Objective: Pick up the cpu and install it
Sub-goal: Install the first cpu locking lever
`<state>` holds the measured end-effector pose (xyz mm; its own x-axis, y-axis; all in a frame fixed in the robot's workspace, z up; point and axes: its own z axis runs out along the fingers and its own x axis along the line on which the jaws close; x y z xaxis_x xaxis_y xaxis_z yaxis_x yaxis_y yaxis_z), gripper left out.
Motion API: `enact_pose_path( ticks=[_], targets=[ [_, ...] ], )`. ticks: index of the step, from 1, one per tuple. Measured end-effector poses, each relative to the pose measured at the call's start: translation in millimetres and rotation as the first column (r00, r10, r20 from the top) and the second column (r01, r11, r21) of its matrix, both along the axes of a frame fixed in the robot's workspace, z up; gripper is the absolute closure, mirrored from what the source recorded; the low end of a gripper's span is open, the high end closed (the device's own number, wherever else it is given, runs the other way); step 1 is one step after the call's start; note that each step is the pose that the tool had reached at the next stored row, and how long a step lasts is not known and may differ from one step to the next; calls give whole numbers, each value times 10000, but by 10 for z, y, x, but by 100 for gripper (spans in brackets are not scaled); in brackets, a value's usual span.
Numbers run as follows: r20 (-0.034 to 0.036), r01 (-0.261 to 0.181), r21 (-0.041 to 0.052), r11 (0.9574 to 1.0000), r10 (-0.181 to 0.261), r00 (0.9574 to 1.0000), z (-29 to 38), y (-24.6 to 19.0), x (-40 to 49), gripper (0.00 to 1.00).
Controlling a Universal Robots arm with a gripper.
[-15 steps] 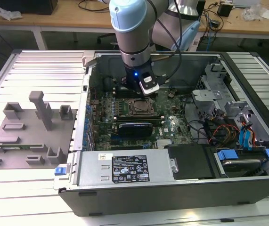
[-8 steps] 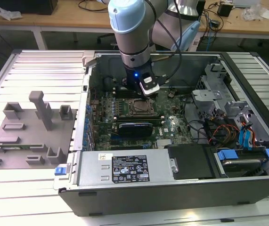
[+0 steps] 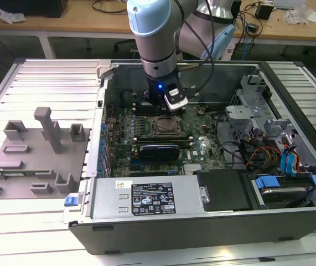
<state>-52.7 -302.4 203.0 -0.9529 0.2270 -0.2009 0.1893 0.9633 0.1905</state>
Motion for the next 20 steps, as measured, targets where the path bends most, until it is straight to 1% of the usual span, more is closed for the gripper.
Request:
enact_pose_path(
  ticks=[6,12,14,16,20],
  targets=[
    [1,8,-4,10000,-8,10000,7,6,-10,89],
    [21,34,-1,10000,-34,10000,5,40,-39,89],
    [25,50,-1,10000,-50,10000,6,45,-52,89],
    [28,135,0,9999,-135,9999,5,48,-75,89],
    [27,478,8,9989,-478,9989,5,50,-109,89]
  ],
)
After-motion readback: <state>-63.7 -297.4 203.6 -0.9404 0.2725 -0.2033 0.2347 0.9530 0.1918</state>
